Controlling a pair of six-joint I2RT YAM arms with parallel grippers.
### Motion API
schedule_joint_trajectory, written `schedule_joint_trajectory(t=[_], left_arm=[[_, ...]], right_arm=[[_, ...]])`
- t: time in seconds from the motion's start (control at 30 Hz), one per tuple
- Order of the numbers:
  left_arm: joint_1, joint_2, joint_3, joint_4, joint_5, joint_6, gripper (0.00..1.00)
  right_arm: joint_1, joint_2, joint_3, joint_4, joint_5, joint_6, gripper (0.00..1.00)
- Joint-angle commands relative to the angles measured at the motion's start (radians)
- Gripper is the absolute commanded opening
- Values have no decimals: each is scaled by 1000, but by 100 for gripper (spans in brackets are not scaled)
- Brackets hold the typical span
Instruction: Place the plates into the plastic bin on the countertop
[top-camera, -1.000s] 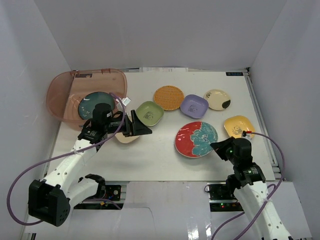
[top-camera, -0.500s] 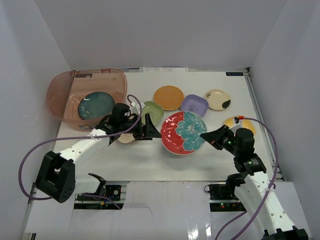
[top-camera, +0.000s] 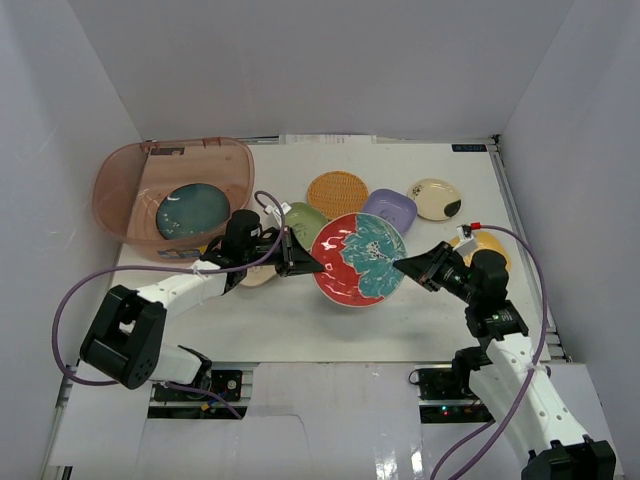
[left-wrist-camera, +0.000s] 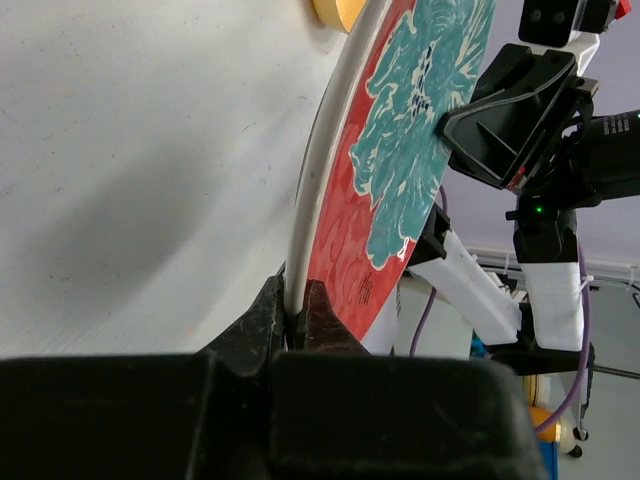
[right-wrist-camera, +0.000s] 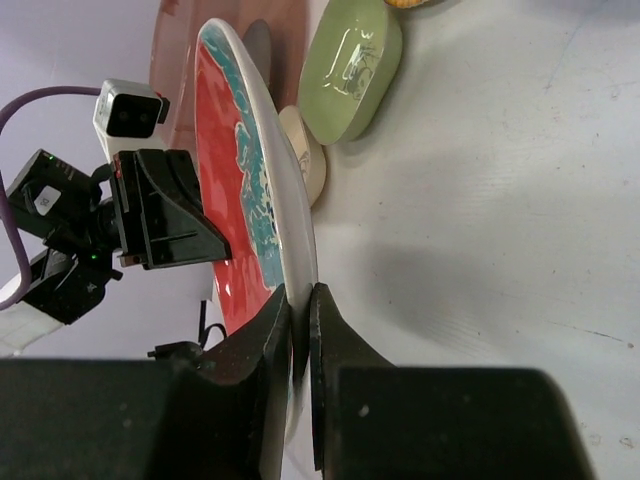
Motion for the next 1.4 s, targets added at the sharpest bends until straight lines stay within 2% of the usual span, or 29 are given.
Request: schedule_joint_trajectory(t=[0.0, 0.03, 0.1, 0.13, 0.2, 0.3, 0.37, 0.47, 0.53, 0.57, 0.63, 0.67, 0.7, 0.77, 0.87, 1.1, 1.23, 1.37], left_arm=[[-9, -49, 8, 37, -32, 19, 0], [-7, -55, 11, 34, -38, 19, 0], [-4, -70, 22, 20, -62, 4, 0], [-1, -90, 43, 18, -68, 1, 0], [20, -107, 72, 12, -71, -22, 0], [88, -147, 141, 4, -49, -56, 0], [138, -170, 201, -3, -27, -70, 0], [305, -201, 264, -40, 8, -94, 0], [379, -208, 288, -60, 25, -110, 0], [458, -213, 310, -81, 27, -117, 0], [549, -221, 322, -106, 8, -137, 0], [618, -222, 338, -167, -48, -133, 0], [649, -222, 350, -196, -79, -121, 0], [716, -224, 384, -334, -230, -58, 0], [778, -218, 388, -405, -408, 4, 0], [824, -107, 420, -491, -560, 116, 0], [830, -38, 454, -502, -621, 157, 0], [833, 60, 494, -509, -585, 172, 0]], right_arm=[[6, -13, 33, 237, -119, 101, 8], [6, -16, 27, 237, -119, 101, 11], [6, -19, 16, 233, -119, 98, 25], [6, -21, 19, 217, -121, 92, 43], [6, -16, 33, 191, -125, 58, 62], [6, -6, 77, 139, -141, 6, 79], [6, -3, 90, 134, -151, -7, 84], [8, -6, 82, 134, -164, -17, 85], [8, -9, 76, 130, -167, -25, 87], [6, -12, 73, 119, -164, -31, 88], [6, -15, 71, 104, -155, -60, 89], [8, -15, 73, 95, -150, -69, 89], [6, -15, 74, 79, -147, -79, 88], [6, -6, 82, 62, -147, -112, 88], [6, 10, 97, 22, -142, -168, 87], [22, 65, 159, -97, -66, -307, 83], [29, 100, 171, -99, -61, -333, 82], [38, 128, 166, -79, -53, -343, 82]])
